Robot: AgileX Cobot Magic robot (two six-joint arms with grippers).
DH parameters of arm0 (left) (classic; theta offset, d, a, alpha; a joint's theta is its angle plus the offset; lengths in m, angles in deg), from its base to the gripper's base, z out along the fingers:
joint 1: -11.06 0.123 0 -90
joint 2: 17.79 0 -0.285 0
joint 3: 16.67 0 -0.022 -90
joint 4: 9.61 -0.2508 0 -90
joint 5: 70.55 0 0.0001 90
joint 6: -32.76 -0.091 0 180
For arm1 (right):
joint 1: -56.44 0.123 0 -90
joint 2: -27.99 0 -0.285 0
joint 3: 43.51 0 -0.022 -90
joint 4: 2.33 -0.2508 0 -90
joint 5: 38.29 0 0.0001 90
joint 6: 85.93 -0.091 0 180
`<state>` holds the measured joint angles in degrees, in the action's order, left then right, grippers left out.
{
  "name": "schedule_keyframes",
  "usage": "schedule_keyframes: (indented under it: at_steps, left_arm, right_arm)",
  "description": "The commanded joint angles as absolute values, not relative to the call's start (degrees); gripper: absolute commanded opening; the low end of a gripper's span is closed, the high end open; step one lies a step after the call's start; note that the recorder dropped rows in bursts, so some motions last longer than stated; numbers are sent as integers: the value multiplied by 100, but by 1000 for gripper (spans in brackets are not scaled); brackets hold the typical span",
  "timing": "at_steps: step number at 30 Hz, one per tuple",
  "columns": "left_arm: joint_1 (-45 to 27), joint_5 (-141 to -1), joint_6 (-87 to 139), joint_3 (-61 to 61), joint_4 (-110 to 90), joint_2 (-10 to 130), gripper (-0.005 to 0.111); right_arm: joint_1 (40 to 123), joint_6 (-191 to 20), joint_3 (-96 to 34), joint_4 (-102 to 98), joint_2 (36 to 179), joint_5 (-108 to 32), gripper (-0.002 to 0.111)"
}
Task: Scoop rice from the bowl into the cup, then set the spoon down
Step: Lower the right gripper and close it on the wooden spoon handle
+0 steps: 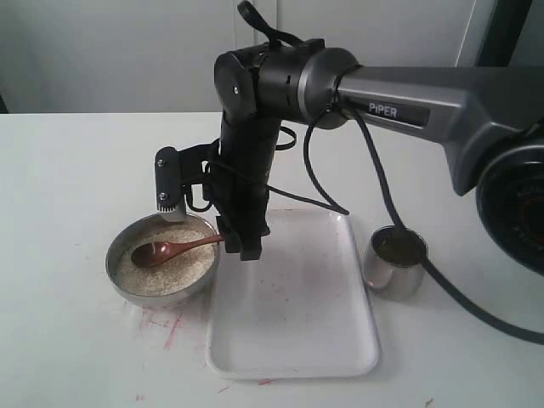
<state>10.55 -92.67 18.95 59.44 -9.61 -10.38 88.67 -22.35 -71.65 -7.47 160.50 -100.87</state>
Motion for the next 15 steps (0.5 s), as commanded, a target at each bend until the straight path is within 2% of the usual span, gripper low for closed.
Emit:
schedule_keyframes:
  at_steps: [1, 10, 15]
  left_arm:
    - [1032, -9544, 1929, 5996, -928, -1001, 14]
    - [1032, -9544, 1929, 5996, -928, -1001, 14]
    - [1032, -9544, 1929, 5996, -928, -1001, 14]
  right_arm:
    - [8872, -2315, -7180, -728, 16058, -10092, 42]
    - [8872, -2325, -7180, -752, 16058, -10107, 42]
    - [8872, -2325, -7180, -763, 16058, -10116, 36]
